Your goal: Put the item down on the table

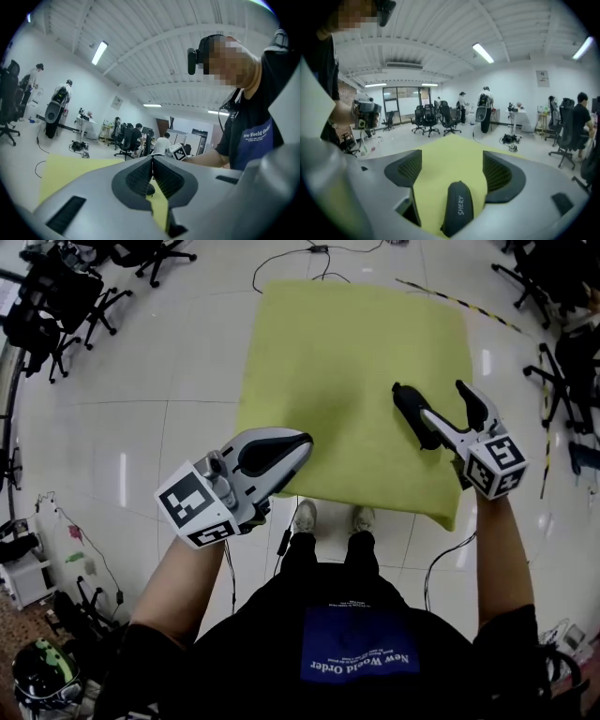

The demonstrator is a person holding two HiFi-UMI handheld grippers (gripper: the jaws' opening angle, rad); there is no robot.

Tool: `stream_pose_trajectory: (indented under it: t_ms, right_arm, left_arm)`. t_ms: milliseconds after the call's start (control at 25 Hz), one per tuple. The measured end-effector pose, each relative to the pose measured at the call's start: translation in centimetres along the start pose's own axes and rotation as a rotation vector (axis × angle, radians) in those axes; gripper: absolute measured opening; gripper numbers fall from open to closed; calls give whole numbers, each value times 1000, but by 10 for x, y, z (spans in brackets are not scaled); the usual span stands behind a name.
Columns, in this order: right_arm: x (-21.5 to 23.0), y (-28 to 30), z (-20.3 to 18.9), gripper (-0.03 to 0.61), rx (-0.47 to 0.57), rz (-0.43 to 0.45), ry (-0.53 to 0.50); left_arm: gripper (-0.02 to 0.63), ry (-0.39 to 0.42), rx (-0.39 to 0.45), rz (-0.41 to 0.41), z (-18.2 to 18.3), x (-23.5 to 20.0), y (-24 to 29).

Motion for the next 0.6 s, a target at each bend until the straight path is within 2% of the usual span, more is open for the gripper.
stream_pose_trajectory:
  t_ms: [160, 240, 360, 600]
  right_arm:
    - [-10, -57, 79, 387, 179, -2, 38]
    - [-19, -88, 115, 301, 261, 2, 29]
    - [-36, -128, 157, 214, 354, 34, 34]
    - [-56, -177, 198, -4, 435, 52, 42]
  left_arm:
    - [4, 42, 74, 16, 43, 27, -22]
    - [5, 72, 102, 16, 62, 42, -31]
    - [5, 110, 133, 9, 85, 62, -42]
    - [4, 167, 184, -3, 117, 92, -53]
Point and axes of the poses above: the fingertips, and each gripper's own axes: y forward along the fingers, x to its right, z out of its top, the point moved 2 cm from there along -y, backward along the fingers, and after that the axes turned 12 degrees about -y, right-handed, at the moved point
